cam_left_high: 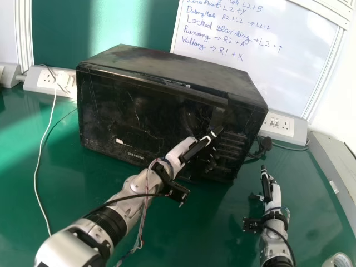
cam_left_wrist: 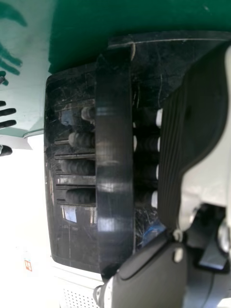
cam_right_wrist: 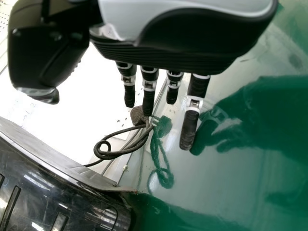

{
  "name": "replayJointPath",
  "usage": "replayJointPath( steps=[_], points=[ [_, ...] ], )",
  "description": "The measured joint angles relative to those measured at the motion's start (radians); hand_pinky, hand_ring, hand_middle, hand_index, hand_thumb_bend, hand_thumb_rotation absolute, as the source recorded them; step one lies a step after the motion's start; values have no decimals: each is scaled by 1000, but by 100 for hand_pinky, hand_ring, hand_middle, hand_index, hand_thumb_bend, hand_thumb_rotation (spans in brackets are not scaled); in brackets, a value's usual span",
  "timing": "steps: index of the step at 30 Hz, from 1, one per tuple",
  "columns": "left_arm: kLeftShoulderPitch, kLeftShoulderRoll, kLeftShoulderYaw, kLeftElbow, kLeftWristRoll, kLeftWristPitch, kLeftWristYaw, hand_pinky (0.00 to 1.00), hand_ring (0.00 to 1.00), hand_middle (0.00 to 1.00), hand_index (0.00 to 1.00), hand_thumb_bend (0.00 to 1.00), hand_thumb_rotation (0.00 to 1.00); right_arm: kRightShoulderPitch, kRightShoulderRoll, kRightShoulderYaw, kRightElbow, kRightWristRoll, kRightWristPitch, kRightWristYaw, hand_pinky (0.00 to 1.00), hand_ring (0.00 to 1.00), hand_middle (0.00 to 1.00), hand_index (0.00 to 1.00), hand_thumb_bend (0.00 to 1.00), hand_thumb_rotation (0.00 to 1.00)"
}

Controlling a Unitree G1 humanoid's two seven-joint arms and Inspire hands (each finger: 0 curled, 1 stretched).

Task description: Open the door of oven

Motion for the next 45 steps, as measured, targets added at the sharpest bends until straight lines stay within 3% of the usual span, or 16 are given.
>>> replayJointPath(
  steps=[8, 13, 14, 15, 18, 25, 30, 36, 45],
  points=[
    [1, 0, 10, 0, -12, 0, -20, 10, 16, 43, 49, 52, 0, 0, 0, -6, 0, 3, 2, 1, 81, 88, 92, 95, 74, 100],
    [8, 1, 18, -1, -11, -13, -35, 12, 17, 47, 47, 52, 0, -1, 0, -4, 0, 2, 6, -1, 82, 89, 92, 96, 78, 100],
    [12, 1, 17, -1, -10, -21, -36, 12, 33, 48, 47, 51, 0, -1, 0, -2, 0, 1, 6, -2, 82, 89, 92, 95, 79, 100],
    [16, 1, 16, -1, -9, -28, -37, 12, 39, 48, 48, 50, 0, -1, 0, 0, 0, 0, 6, -3, 82, 88, 92, 95, 78, 100],
    [21, 1, 17, -2, -10, -37, -55, 11, 43, 48, 48, 50, 0, -1, 0, 0, 0, 1, 7, -4, 81, 89, 93, 95, 77, 100],
    [28, 1, 22, -5, -14, -46, -91, 9, 44, 49, 48, 50, 0, -1, 1, -7, 0, 6, 6, 4, 83, 90, 93, 96, 74, 100],
    [33, 6, 25, -9, -42, -48, -127, 9, 44, 49, 48, 50, 0, -1, -1, -2, -1, 1, 5, 1, 82, 90, 92, 95, 81, 100],
    [48, 20, 29, -28, -66, -48, -192, 8, 43, 49, 48, 50, 0, -2, 0, -8, -1, 6, 6, 1, 84, 92, 94, 95, 75, 100],
    [75, 38, 43, -68, -116, -45, -254, 6, 43, 49, 48, 50, 0, -1, 0, -6, -1, 5, -1, 5, 85, 93, 95, 96, 78, 100]
  ],
)
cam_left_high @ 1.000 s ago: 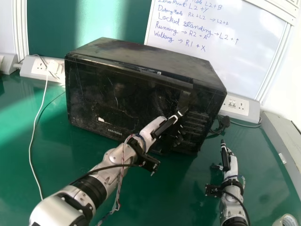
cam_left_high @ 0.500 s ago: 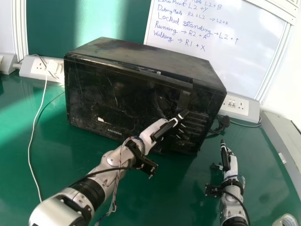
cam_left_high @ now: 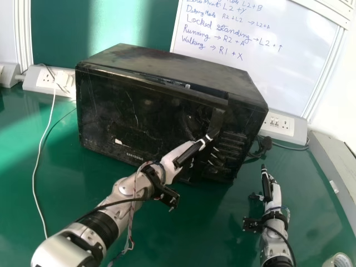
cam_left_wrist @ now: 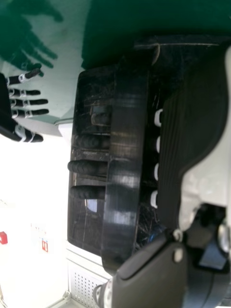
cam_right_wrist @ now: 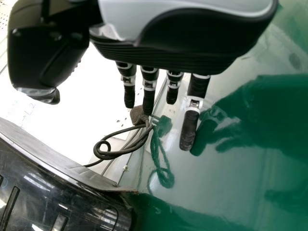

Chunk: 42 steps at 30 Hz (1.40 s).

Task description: Open the door of oven

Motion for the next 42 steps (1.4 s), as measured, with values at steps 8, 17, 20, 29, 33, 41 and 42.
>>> replayJointPath(
  steps=[8, 17, 20, 29, 33, 41, 42],
  points=[
    [46, 19, 2, -72, -15, 4, -75, 8, 43, 49, 48, 50, 0, 0, 0, 1, 0, -1, -3, 1, 85, 92, 93, 96, 78, 100],
    [112, 39, -2, -176, -39, 19, -169, 7, 43, 49, 49, 50, 0, 0, 0, 14, 0, -5, -4, -1, 84, 92, 94, 95, 80, 100],
    [134, 46, -1, -221, -64, 48, -220, 8, 44, 48, 48, 50, 0, 0, 0, 13, 0, -5, -4, -1, 86, 93, 94, 95, 77, 100],
    [237, 73, -24, -423, -92, 137, -296, 37, 46, 51, 49, 47, 0, -1, 0, 16, 0, -5, -6, -2, 80, 89, 92, 95, 76, 100],
    [281, 83, -38, -519, -93, 184, -308, 37, 47, 51, 49, 47, 0, -1, 1, 14, 0, -4, -7, -1, 80, 89, 91, 94, 80, 100],
    [340, 114, -47, -670, -176, 332, -372, 36, 46, 52, 50, 47, 0, 0, 1, 24, 0, -6, -9, -6, 83, 89, 90, 94, 84, 100],
    [345, 117, -47, -690, -190, 357, -378, 35, 46, 52, 50, 47, 0, 0, 0, 28, 0, -7, -10, -8, 82, 89, 90, 94, 84, 100]
  ],
)
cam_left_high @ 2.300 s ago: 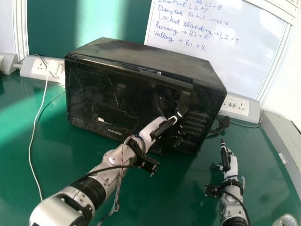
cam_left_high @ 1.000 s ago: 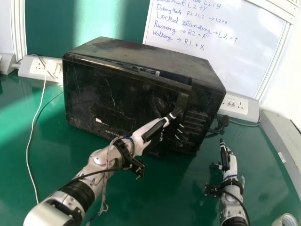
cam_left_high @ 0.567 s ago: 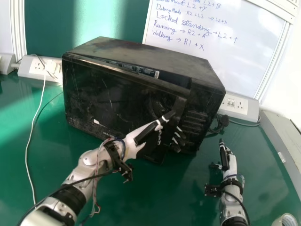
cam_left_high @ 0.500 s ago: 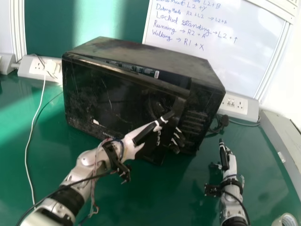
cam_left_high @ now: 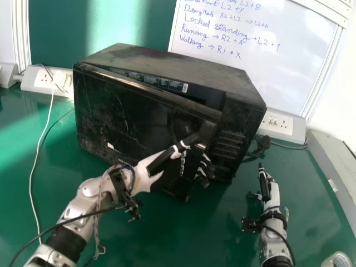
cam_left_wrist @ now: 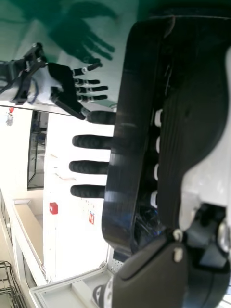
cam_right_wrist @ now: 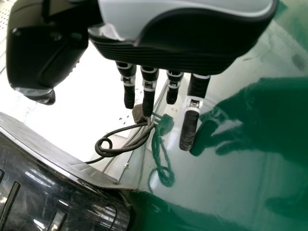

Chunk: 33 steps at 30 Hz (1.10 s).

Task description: Open the door of oven

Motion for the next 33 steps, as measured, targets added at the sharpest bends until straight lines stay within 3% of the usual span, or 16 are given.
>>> replayJointPath(
  steps=[5, 8, 10, 13, 17, 27, 33],
  points=[
    [37, 28, -2, -102, -38, 80, -32, 36, 46, 51, 50, 47, 0, 0, 0, 13, 0, -7, -1, -2, 81, 88, 90, 94, 80, 100],
    [58, 40, -5, -147, -52, 105, -52, 36, 46, 51, 50, 47, 0, 0, -2, 19, 0, -17, 0, -13, 81, 88, 90, 94, 86, 100],
    [72, 44, -6, -169, -59, 115, -63, 37, 46, 50, 50, 47, 0, 0, -3, 21, 0, -17, 1, -13, 80, 88, 90, 94, 84, 100],
    [88, 50, -11, -192, -61, 115, -69, 38, 46, 49, 49, 47, 0, 0, -4, 24, 0, -20, 4, -19, 79, 87, 90, 94, 80, 100],
    [100, 62, -15, -212, -64, 113, -86, 39, 45, 48, 49, 47, 0, 0, -5, 25, 0, -20, 6, -19, 84, 90, 91, 95, 80, 100],
    [126, 88, -13, -219, -126, 97, -167, 38, 46, 48, 50, 47, 0, 0, -6, 22, 0, -20, 6, -18, 83, 89, 91, 95, 79, 100],
    [127, 124, -5, -178, -162, 52, -276, 37, 46, 49, 50, 47, 0, 0, -11, 21, 1, -20, 6, -16, 79, 88, 91, 93, 81, 100]
  ],
)
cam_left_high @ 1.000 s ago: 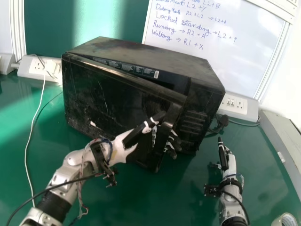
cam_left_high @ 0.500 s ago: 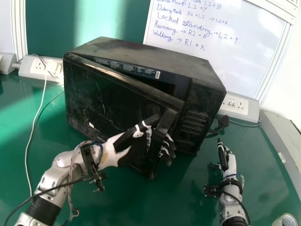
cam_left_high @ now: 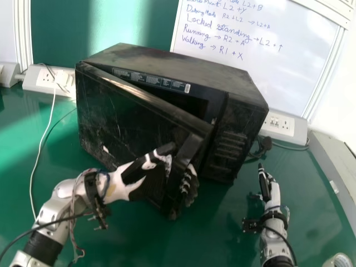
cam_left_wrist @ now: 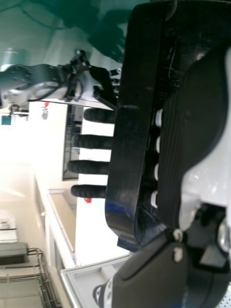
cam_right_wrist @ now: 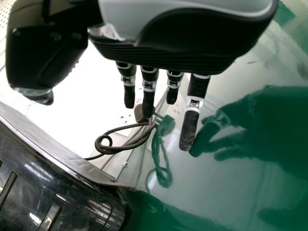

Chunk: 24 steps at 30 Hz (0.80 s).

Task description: Open the door of oven

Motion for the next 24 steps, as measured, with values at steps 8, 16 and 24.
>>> replayJointPath(
  steps=[8, 16, 24],
  points=[
    [-2, 82, 2, 15, -40, -2, -137, 38, 45, 50, 50, 47, 0, 0, -3, -9, 0, 4, 9, 5, 80, 89, 92, 94, 76, 100],
    [-1, 146, 0, 1, -46, -52, -247, 36, 43, 49, 52, 47, 0, 0, -7, -12, 0, 4, 8, 7, 80, 88, 92, 94, 76, 100],
    [-6, 166, 4, 34, -79, -59, -334, 36, 43, 49, 52, 47, 0, 0, -8, -9, 1, 2, 9, 5, 82, 89, 92, 94, 76, 100]
  ],
)
